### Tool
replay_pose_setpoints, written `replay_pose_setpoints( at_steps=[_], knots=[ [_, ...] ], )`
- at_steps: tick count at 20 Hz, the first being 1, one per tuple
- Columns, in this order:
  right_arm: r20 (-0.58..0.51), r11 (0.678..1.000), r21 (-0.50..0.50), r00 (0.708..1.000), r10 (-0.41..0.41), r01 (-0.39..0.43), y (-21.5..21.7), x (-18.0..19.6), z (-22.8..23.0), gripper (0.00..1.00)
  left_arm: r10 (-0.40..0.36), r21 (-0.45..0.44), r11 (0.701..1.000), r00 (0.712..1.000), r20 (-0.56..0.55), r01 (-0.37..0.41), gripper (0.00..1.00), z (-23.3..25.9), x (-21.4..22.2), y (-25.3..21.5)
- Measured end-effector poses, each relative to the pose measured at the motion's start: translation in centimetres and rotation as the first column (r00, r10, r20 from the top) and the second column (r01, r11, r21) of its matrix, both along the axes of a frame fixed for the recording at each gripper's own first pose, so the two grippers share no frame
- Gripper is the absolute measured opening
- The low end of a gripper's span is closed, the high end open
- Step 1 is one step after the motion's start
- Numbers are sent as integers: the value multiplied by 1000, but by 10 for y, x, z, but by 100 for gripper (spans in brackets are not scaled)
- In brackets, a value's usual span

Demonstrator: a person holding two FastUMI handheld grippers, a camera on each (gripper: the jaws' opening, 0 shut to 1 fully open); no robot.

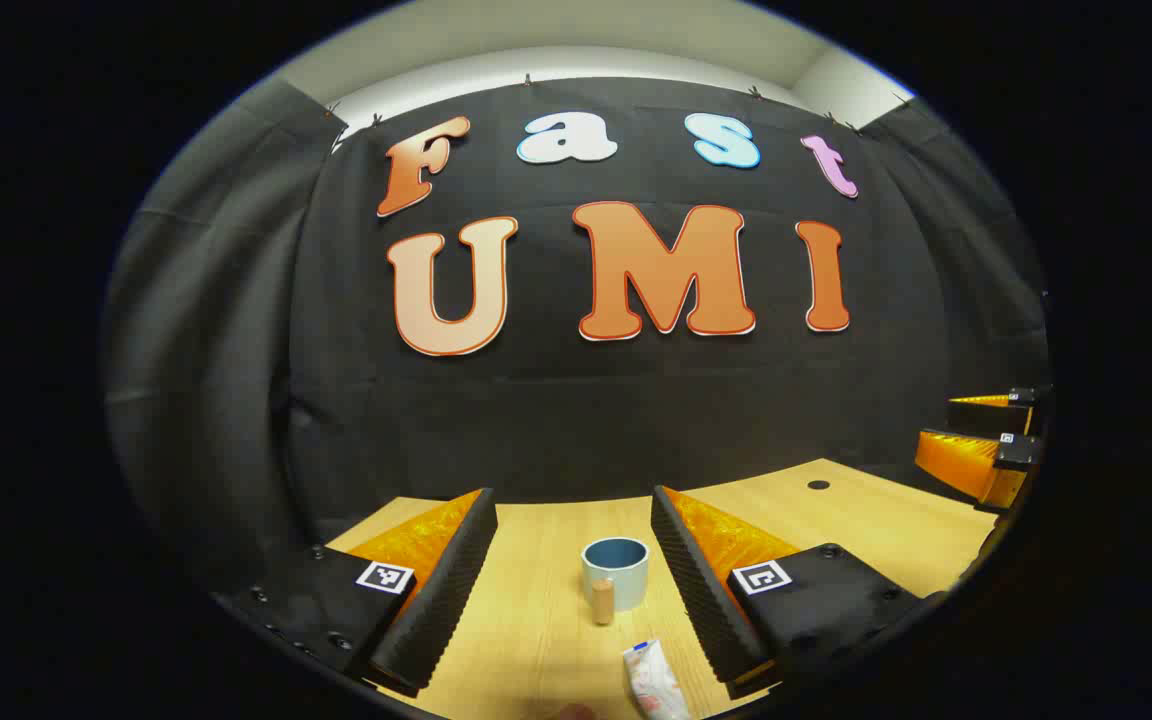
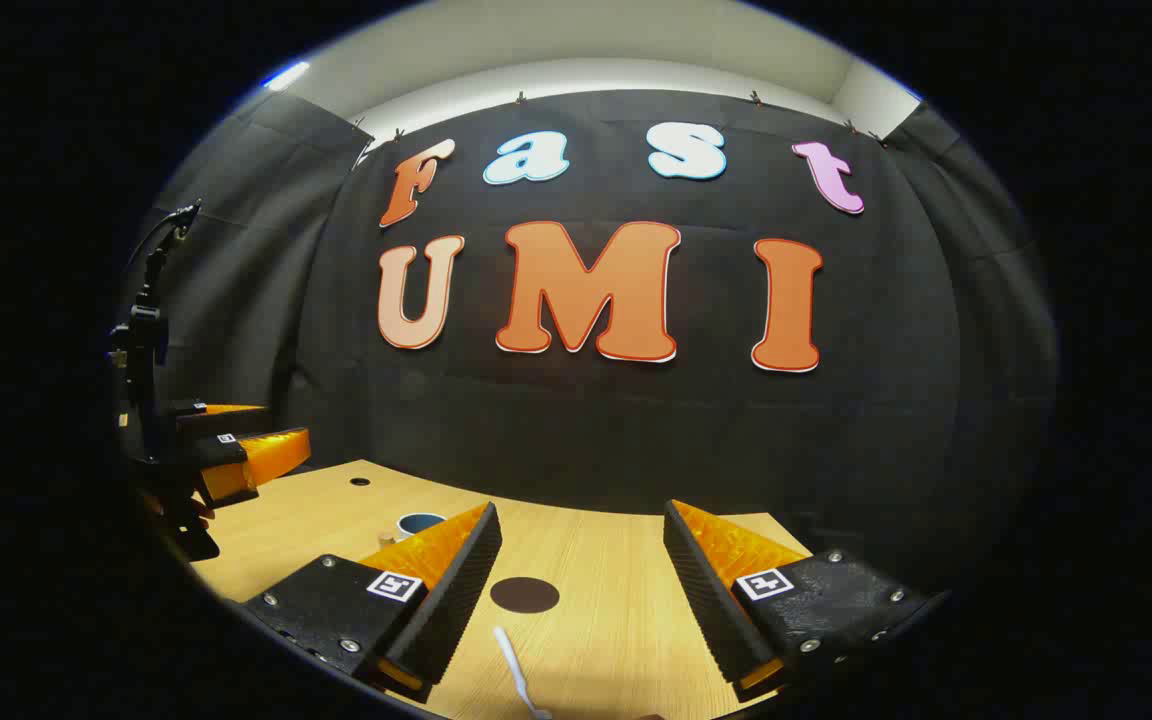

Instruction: Put the toothbrush and toothpaste on the desktop into the cup, then pick up the cup and place it on the coaster on the desktop.

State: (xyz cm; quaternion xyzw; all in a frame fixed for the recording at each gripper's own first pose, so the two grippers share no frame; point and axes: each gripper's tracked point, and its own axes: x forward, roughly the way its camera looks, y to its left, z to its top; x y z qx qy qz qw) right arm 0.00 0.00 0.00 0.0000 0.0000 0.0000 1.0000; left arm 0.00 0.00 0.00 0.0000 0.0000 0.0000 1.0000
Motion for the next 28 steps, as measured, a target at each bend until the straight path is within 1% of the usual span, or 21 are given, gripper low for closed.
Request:
replay_pose_setpoints(
  at_steps=[1, 2, 3, 5, 8, 10, 11, 12, 17, 19, 21, 23, 25, 26, 27, 28],
  knots=[
    [2, 1000, 5, 1000, 11, -11, 2, -2, 3, 98, -10, -4, 1000, 1000, -1, 10, 100, 3, -2, -4],
    [1, 1000, 5, 1000, 17, -17, 3, -3, 6, 98, -20, -11, 1000, 1000, 1, 20, 98, 6, -4, -6],
    [-1, 1000, -1, 1000, 16, -16, 3, -3, 7, 98, -27, -17, 999, 1000, 0, 27, 100, 7, -4, -6],
    [-3, 1000, -18, 1000, 8, -8, 0, -2, 11, 98, -36, -22, 999, 999, 5, 36, 100, 14, -3, -6],
    [-13, 999, -28, 999, 29, -29, 3, -1, 12, 98, -52, -31, 998, 999, -1, 52, 100, 20, -1, -9],
    [-40, 998, -38, 998, 45, -47, 5, 3, 7, 98, -67, -29, 997, 997, -24, 66, 100, 19, 2, -12],
    [-56, 997, -44, 997, 53, -56, 6, 4, 6, 100, -71, -26, 997, 997, -37, 70, 100, 17, 3, -14],
    [-71, 997, -49, 996, 59, -63, 7, 6, 5, 98, -79, -23, 997, 996, -46, 78, 100, 17, 5, -16],
    [-131, 990, -90, 987, 93, -105, 9, 9, 1, 98, -119, -4, 993, 987, -106, 119, 100, 10, 14, -29],
    [-159, 986, -105, 981, 108, -126, 13, 11, -2, 98, -136, -2, 990, 979, -150, 138, 100, 1, 18, -37],
    [-195, 981, -107, 971, 138, -161, 21, 13, -6, 97, -162, -7, 986, 963, -214, 165, 100, -14, 24, -44],
    [-240, 976, -96, 956, 168, -195, 28, 16, -14, 96, -190, -21, 981, 937, -294, 193, 100, -33, 26, -50],
    [-296, 972, -55, 934, 202, -227, 34, 17, -27, 95, -212, -50, 977, 901, -377, 209, 100, -51, 29, -54],
    [-326, 971, -38, 921, 211, -236, 37, 18, -33, 92, -227, -68, 973, 883, -411, 219, 100, -58, 30, -57],
    [-355, 970, -31, 910, 216, -242, 40, 19, -37, 91, -229, -80, 973, 863, -450, 217, 100, -65, 31, -55],
    [-383, 969, -28, 898, 217, -246, 42, 22, -42, 88, -233, -91, 972, 845, -482, 216, 100, -70, 33, -56]
  ],
)
